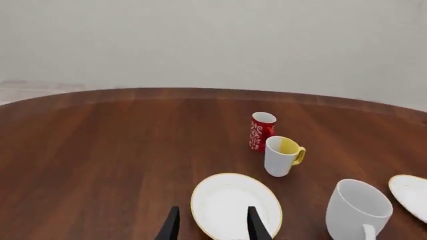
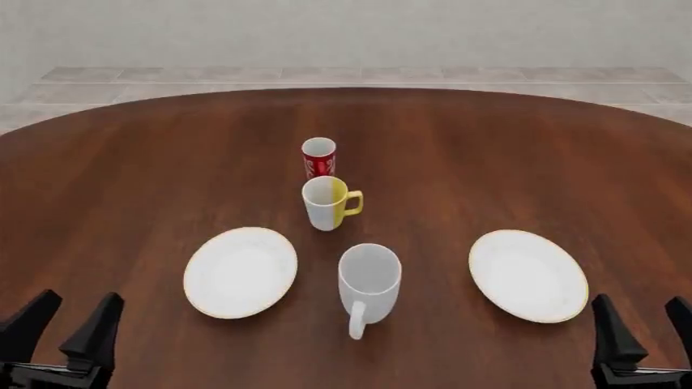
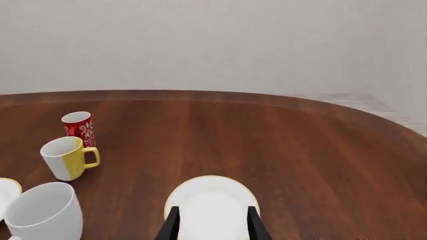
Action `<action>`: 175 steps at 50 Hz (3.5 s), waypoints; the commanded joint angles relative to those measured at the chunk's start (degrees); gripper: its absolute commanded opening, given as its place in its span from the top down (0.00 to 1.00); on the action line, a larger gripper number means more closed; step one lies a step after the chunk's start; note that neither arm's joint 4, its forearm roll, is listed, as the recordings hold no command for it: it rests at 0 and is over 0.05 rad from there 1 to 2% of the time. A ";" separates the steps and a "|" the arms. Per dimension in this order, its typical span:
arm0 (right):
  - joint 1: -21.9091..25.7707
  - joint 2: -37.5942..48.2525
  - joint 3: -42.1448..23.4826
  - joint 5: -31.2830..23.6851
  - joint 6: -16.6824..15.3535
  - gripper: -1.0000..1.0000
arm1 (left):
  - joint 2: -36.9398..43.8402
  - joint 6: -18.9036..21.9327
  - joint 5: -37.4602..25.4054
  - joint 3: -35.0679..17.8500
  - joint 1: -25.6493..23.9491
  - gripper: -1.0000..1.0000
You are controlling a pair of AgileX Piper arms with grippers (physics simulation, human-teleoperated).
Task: Put the white mug on the left plate.
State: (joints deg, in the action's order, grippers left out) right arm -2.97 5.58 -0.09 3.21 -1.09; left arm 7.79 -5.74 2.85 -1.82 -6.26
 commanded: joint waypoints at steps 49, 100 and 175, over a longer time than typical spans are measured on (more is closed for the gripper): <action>-0.61 0.51 -0.13 -0.10 0.19 0.00 | 27.29 1.75 -0.14 -15.29 -24.41 0.00; -2.63 -2.06 -0.70 -2.82 1.34 0.00 | 58.19 -2.41 18.77 -20.15 -38.78 0.00; -2.20 -0.23 -0.48 -1.29 1.92 0.00 | 76.96 -5.93 32.34 -22.39 -42.90 0.00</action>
State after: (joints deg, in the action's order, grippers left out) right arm -5.24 4.91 -0.67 1.51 0.77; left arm 83.05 -11.61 33.93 -23.94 -48.95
